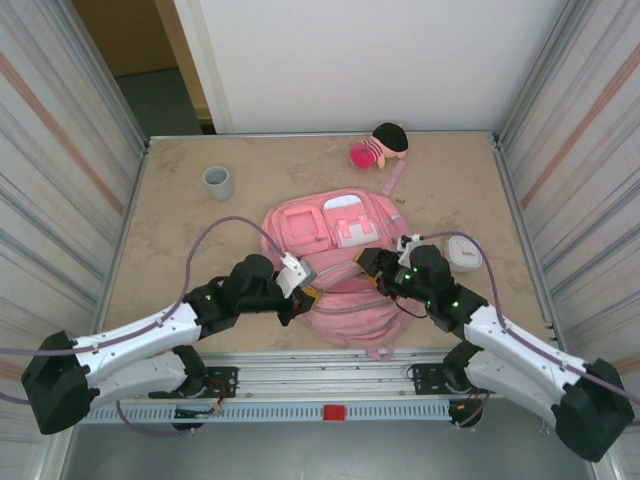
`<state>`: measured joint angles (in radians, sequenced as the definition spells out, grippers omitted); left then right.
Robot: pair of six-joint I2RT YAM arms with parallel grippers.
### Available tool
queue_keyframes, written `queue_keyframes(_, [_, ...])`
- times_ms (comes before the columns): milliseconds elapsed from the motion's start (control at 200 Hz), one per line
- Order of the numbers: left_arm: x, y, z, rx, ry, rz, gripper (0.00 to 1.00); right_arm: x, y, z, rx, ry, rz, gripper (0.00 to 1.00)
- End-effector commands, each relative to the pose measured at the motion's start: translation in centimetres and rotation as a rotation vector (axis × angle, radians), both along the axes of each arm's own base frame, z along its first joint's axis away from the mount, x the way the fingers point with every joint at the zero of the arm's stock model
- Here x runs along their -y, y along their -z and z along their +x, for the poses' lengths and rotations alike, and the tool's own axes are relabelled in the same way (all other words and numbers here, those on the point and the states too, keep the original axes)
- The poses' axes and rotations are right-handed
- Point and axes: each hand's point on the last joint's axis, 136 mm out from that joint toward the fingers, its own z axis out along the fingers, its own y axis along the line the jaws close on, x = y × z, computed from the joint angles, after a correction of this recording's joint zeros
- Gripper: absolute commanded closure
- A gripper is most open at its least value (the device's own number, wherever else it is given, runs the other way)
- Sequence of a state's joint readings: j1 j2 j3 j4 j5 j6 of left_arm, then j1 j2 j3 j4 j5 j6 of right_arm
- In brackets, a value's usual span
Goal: Pack books, pencil case, and school supplies into a backpack
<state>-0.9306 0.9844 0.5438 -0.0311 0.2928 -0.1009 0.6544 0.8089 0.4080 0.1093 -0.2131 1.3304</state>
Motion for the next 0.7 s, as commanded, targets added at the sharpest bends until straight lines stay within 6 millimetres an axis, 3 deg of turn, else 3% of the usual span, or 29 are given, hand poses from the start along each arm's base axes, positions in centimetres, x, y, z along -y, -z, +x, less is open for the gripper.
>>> queue_keyframes(0, [0.5, -1.8, -0.3, 0.048, 0.037, -0.040, 1.00, 2.2, 0.9, -0.1, -0.011, 0.052, -0.019, 0.48])
queue_keyframes(160, [1.0, -2.0, -0.5, 0.042, 0.060, -0.056, 1.00, 2.7, 0.4, -0.4, 0.013, 0.048, 0.010, 0.76])
queue_keyframes(246, [1.5, -2.0, -0.5, 0.022, 0.067, -0.069, 1.00, 2.3, 0.2, -0.5, 0.029, 0.028, 0.015, 0.85])
queue_keyframes(566, [4.2, -3.3, -1.8, 0.032, 0.153, -0.104, 0.97, -0.5, -0.1, -1.4, 0.053, -0.066, 0.005, 0.90])
queue_keyframes(697, [4.3, -3.2, -0.7, 0.027, 0.091, -0.090, 0.97, -1.3, -0.3, -1.6, 0.062, -0.083, 0.012, 0.90])
